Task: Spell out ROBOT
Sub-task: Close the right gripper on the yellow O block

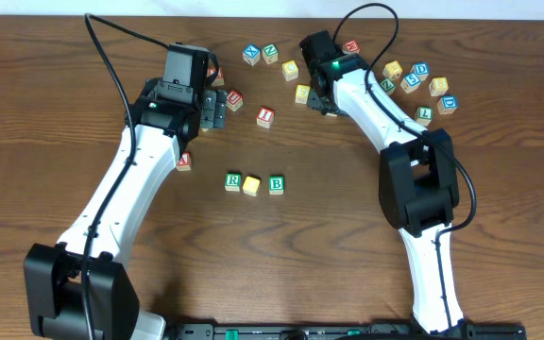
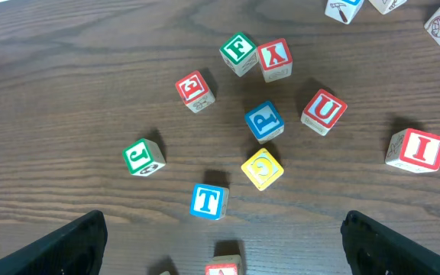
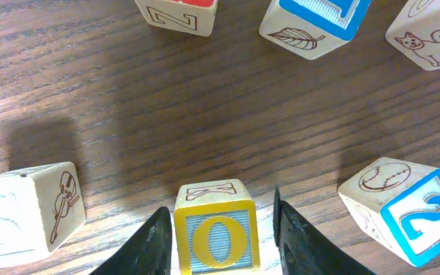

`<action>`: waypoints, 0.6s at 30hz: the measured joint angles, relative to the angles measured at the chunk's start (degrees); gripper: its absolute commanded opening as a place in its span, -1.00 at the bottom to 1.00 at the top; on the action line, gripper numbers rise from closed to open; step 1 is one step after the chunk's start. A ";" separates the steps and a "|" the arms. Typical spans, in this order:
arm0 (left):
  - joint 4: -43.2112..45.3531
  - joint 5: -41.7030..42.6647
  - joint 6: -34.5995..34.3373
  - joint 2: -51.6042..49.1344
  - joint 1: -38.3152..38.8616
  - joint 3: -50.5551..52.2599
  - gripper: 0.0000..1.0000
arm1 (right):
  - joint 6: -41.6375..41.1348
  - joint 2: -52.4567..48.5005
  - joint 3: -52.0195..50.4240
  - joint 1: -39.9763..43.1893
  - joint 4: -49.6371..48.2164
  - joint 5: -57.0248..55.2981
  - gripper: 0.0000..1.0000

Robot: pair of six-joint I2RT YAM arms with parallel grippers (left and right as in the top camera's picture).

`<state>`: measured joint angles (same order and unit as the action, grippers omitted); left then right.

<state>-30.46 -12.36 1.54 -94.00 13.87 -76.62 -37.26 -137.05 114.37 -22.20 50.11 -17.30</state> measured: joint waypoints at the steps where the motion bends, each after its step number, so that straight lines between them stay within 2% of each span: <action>1: 0.00 0.00 0.00 0.00 0.00 0.00 0.93 | -0.07 0.00 0.00 0.00 0.00 0.00 -0.22; 6: 0.00 0.00 0.00 0.00 0.00 0.00 0.93 | -0.39 0.00 0.00 0.00 -0.02 0.00 -0.15; 18: 0.00 0.00 0.00 0.00 0.00 0.00 0.93 | -0.70 0.00 0.00 -0.02 -0.74 0.00 -0.13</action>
<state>-30.46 -12.36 1.54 -94.00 13.87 -76.62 -37.95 -137.05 114.37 -22.22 49.36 -17.30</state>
